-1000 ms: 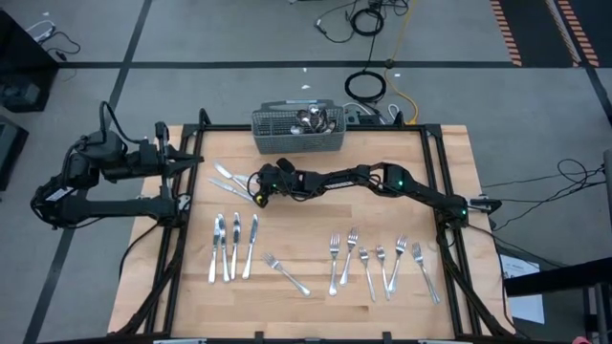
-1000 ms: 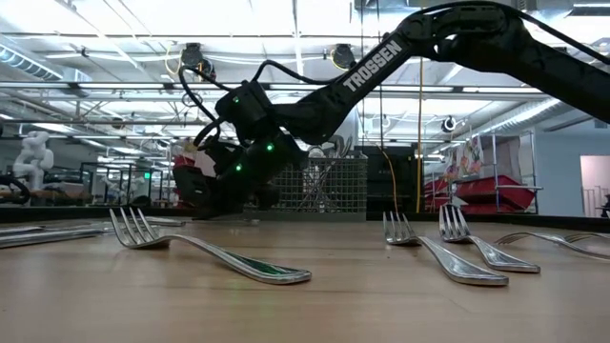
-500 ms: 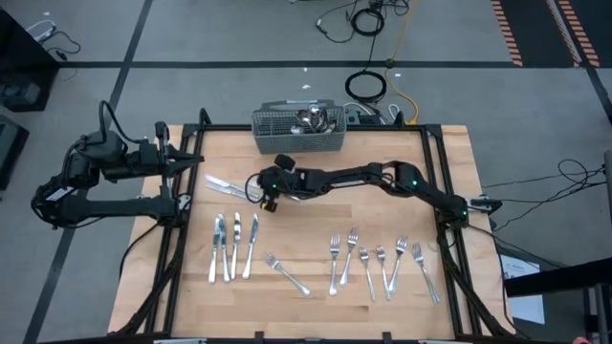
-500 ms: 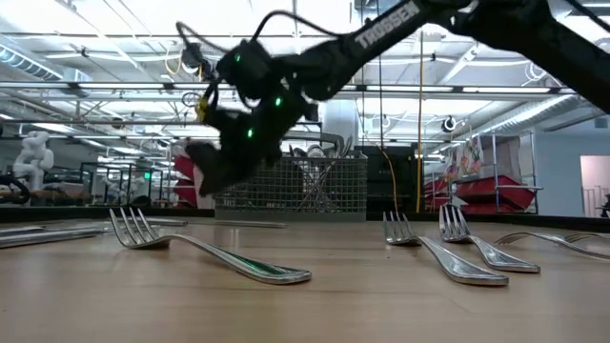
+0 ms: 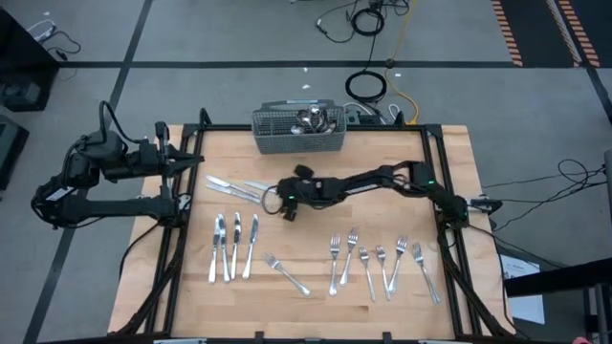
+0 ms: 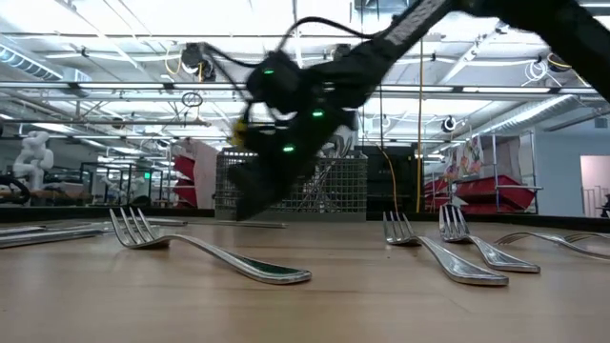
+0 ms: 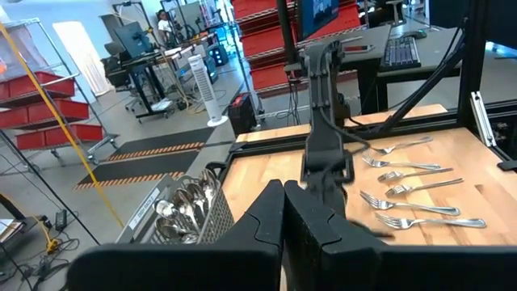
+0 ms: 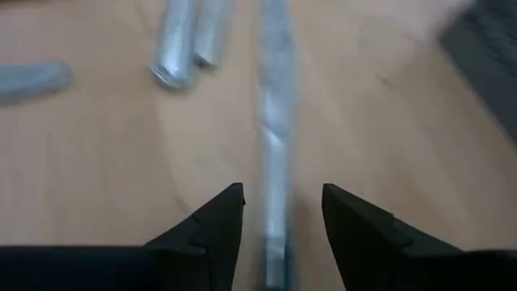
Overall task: Sort silverware
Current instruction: Put the silver knife into the gray utensil holder
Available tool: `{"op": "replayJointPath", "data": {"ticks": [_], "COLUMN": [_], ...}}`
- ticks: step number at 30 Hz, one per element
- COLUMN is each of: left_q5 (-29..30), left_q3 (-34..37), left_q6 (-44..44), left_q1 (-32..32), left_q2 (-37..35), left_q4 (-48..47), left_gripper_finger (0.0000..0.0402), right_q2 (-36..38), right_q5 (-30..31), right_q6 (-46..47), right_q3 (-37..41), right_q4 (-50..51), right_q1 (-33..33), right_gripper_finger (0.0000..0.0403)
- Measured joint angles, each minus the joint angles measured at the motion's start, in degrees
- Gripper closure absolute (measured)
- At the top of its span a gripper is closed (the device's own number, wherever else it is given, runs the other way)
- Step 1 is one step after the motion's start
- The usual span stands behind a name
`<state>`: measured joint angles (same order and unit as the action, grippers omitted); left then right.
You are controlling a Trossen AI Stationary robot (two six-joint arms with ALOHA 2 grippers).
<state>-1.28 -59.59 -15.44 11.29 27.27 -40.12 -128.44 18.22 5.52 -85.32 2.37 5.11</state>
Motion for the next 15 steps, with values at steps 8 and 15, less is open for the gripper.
{"op": "replayJointPath", "data": {"ticks": [8, 15], "left_q5": [0.0, 0.3], "left_q3": [0.0, 0.0], "left_q6": [-0.6, -0.3], "left_q1": [0.0, 0.0], "left_q2": [0.0, 0.0], "left_q4": [0.8, 2.1], "left_gripper_finger": [0.0391, 0.0391], "right_q2": [10.8, 10.2], "right_q5": [0.9, -0.1], "right_q6": [6.2, 5.8], "right_q3": [26.8, 28.6], "right_q4": [-30.0, -33.1], "right_q1": [0.4, -1.0], "right_gripper_finger": [0.0242, 0.0237]}}
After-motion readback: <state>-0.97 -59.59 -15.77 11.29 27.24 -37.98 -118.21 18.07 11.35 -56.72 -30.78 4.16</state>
